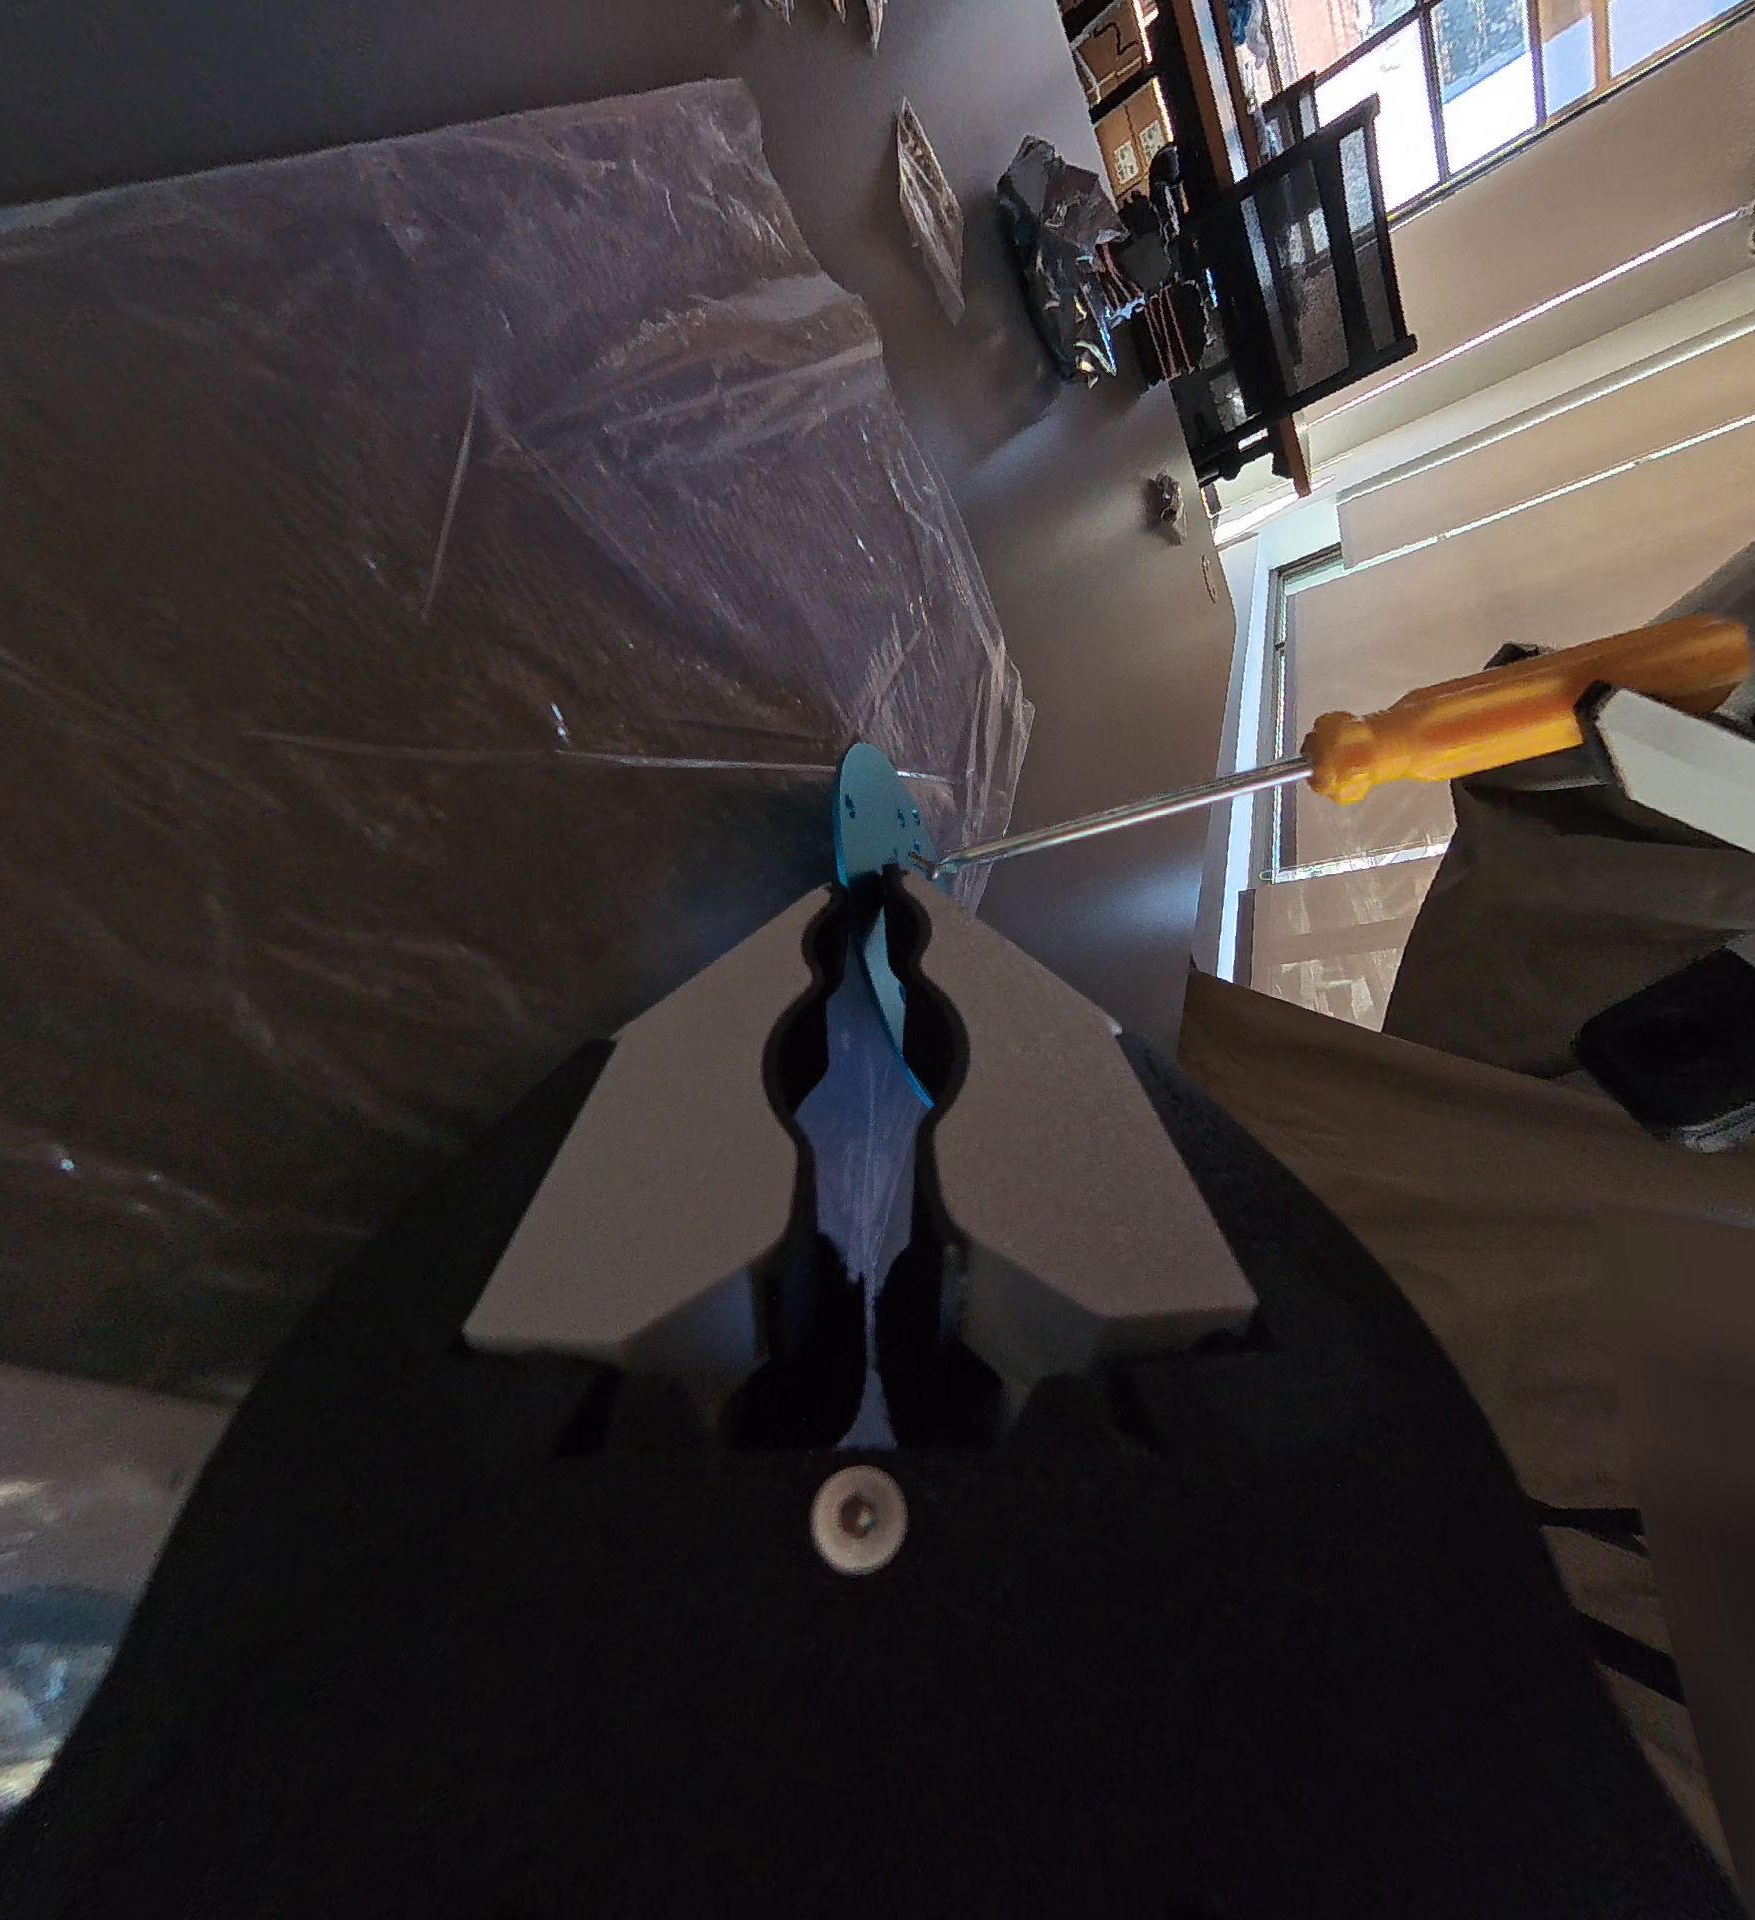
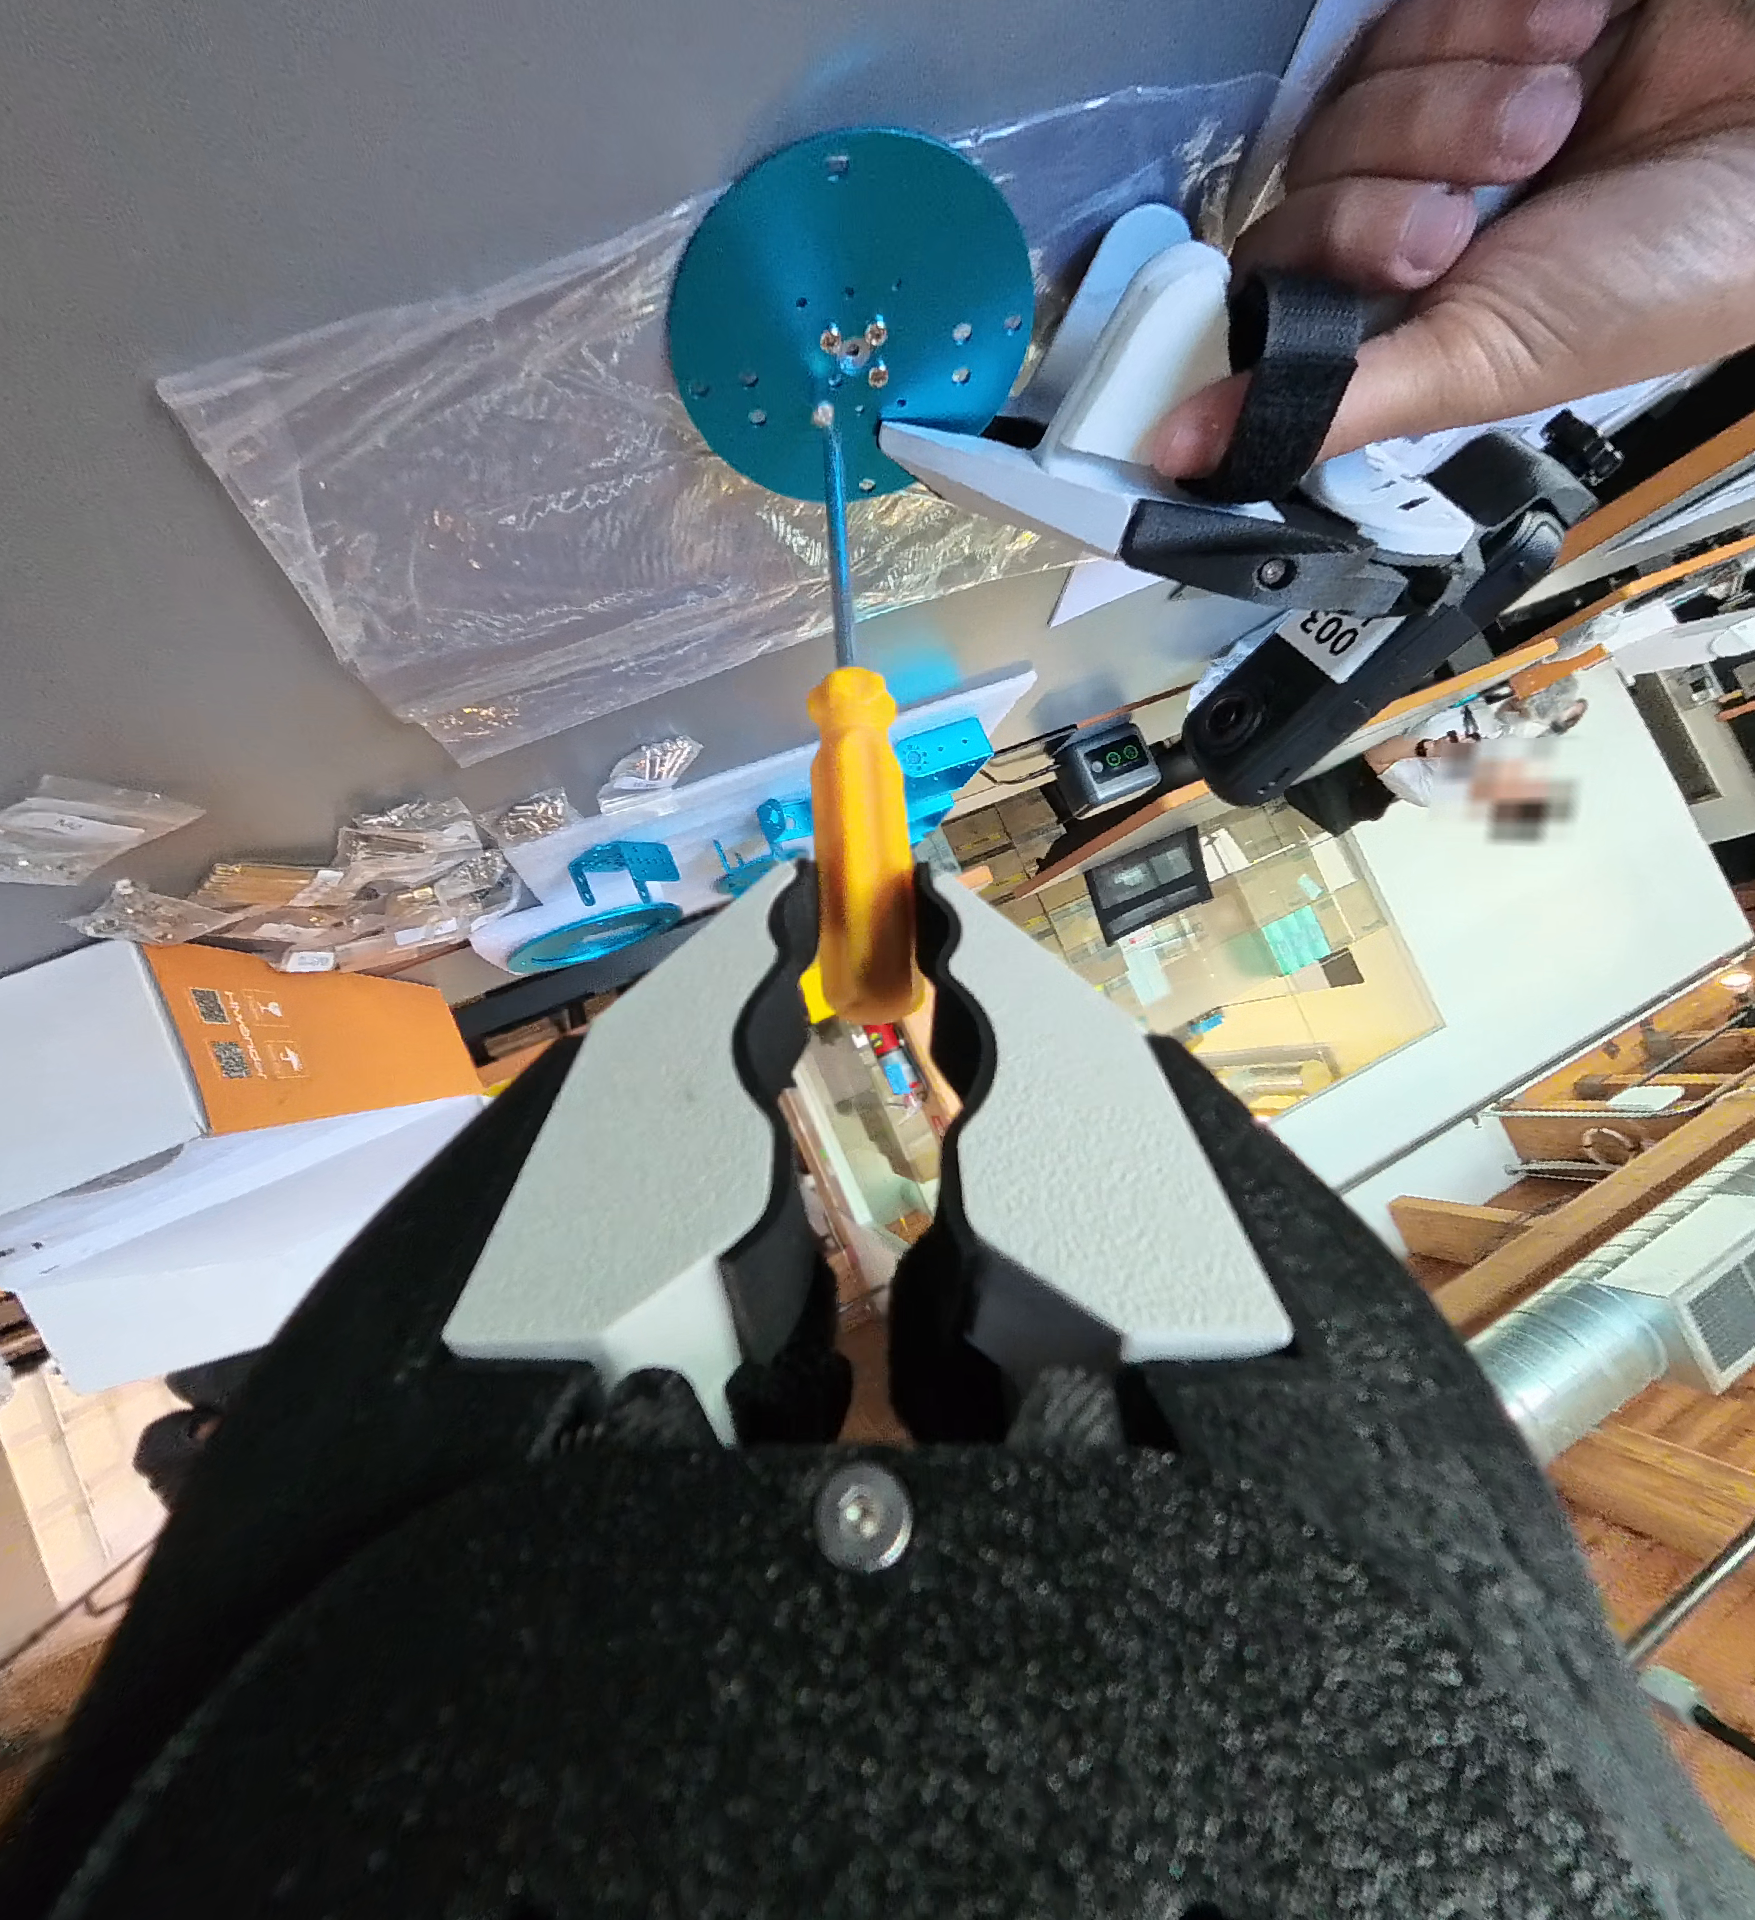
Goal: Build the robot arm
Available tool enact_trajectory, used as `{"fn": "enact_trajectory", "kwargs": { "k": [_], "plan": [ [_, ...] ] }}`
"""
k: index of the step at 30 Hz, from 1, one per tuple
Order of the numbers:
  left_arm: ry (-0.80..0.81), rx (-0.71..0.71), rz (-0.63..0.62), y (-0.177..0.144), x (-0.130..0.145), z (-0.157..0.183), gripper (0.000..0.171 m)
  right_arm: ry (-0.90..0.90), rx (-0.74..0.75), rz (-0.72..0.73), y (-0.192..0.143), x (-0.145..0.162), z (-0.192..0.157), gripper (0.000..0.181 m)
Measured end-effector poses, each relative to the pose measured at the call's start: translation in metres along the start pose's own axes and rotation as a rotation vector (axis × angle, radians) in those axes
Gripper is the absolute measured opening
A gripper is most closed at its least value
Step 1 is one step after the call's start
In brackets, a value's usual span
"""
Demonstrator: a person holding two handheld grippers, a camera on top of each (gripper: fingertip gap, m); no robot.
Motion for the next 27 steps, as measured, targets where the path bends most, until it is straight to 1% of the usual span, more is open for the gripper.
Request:
{"fn": "enact_trajectory", "kwargs": {
  "k": [4, 21, 24, 27],
  "plan": [
    [0.0, 0.0, 0.0, -0.0001, 0.0, 0.0, 0.007, 0.039, -0.002, 0.014, -0.0009, 0.0, 0.0006, 0.017],
    [0.002, -0.001, 0.001, -0.0006, -0.0004, -0.0001, 0.007, 0.062, -0.013, 0.022, 0.0031, -0.0031, -0.0006, 0.017],
    [0.003, -0.001, 0.002, -0.0007, -0.0004, -0.0001, 0.007, 0.071, -0.011, 0.014, 0.0032, -0.0009, 0.0015, 0.017],
    [0.002, -0.001, 0.001, -0.0008, -0.0005, -0.0001, 0.007, 0.119, -0.023, 0.005, 0.0018, 0.0044, 0.0022, 0.017]
  ]
}}
Point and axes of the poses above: each gripper's, where its closed fingertips meet, y out along the fingers, x out of its underside, z = x × y across the jaws, the point moved 5 cm from there along -y, back along the fingers, and after that the axes turned 1 degree about x, right-handed, at the moved point
